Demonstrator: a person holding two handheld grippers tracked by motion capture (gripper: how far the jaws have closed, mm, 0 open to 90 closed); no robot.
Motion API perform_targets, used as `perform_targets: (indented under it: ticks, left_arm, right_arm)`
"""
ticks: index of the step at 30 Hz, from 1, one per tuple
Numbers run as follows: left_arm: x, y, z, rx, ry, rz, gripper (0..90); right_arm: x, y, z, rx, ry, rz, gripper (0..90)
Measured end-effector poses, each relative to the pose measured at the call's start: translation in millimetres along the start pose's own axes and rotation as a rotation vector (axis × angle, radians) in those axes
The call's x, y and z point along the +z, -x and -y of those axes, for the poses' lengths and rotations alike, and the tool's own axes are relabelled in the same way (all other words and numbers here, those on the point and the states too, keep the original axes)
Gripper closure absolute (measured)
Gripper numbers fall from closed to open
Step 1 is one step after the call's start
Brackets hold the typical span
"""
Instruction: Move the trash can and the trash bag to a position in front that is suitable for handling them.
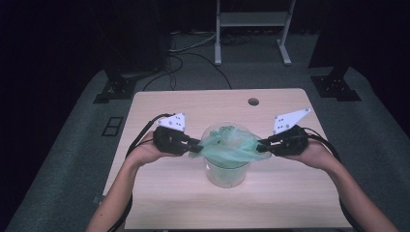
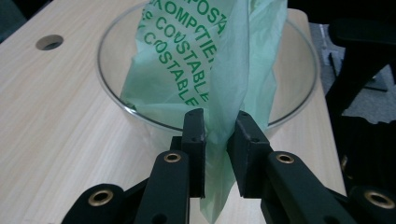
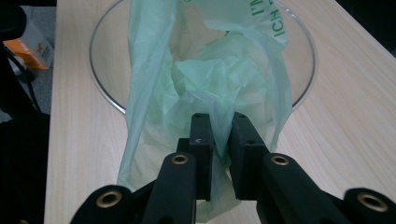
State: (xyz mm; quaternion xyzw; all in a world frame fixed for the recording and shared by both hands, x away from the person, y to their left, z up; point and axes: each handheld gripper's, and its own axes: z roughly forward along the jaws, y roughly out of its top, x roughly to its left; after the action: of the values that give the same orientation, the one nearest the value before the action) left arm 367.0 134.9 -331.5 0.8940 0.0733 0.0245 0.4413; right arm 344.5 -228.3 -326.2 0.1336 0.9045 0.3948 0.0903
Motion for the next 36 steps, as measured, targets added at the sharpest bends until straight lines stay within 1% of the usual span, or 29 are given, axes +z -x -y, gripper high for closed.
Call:
perform_targets:
  ticks: [3,12,14,16,18,19,21,24,27,29,32,34,35,36]
  left_arm:
    - [0.0,1.4,-0.4,0.001,0.004,0.011,75.5]
    - [0.5,4.7,0.1,0.007,0.010,0.055,74.1]
    - [0.9,5.9,-0.1,0.013,0.009,0.067,74.0]
    - [0.8,6.3,0.3,0.013,-0.004,0.085,73.6]
    - [-0.1,7.4,1.6,0.013,0.000,0.103,73.6]
    - [-1.2,7.4,2.3,0.016,-0.001,0.101,73.6]
    - [-4.0,6.2,3.5,0.006,0.008,0.087,73.6]
    - [-8.7,3.4,2.8,-0.016,0.028,0.069,71.6]
    - [-10.9,2.4,-0.5,-0.007,0.030,0.055,71.1]
    - [-11.1,1.7,-3.6,0.000,0.025,0.023,76.9]
    - [-10.5,-3.0,-6.4,-0.018,0.018,-0.041,88.5]
    - [-8.8,-6.6,-6.3,-0.052,0.026,-0.064,89.7]
    - [-7.8,-8.5,-6.2,-0.066,0.023,-0.086,89.8]
    - [-6.6,-10.8,-5.5,-0.084,0.027,-0.096,89.8]
  right_arm:
    - [0.2,-1.9,0.7,0.004,0.011,-0.021,81.7]
    - [0.1,-6.3,3.7,0.004,0.018,-0.065,82.6]
    - [0.2,-7.7,3.5,-0.005,0.014,-0.071,82.7]
    - [0.4,-9.0,3.8,-0.013,0.006,-0.082,82.6]
    - [-0.1,-9.8,5.4,-0.014,-0.002,-0.090,82.5]
    - [-1.3,-10.3,6.5,-0.015,-0.004,-0.094,82.5]
    - [-4.6,-9.6,8.8,-0.011,0.004,-0.087,81.7]
    - [-10.7,-5.5,9.8,0.007,0.016,-0.061,75.2]
    - [-15.0,-2.1,8.2,0.014,0.019,-0.053,76.3]
    - [-15.9,-1.4,5.2,0.007,0.008,-0.033,80.0]
    - [-16.0,0.9,1.0,0.001,-0.008,0.015,84.5]
    - [-15.4,4.2,-0.4,0.013,-0.016,0.046,85.4]
    - [-14.6,6.0,-0.5,0.015,-0.023,0.061,85.7]
    - [-13.5,7.7,-0.2,0.018,-0.035,0.076,86.3]
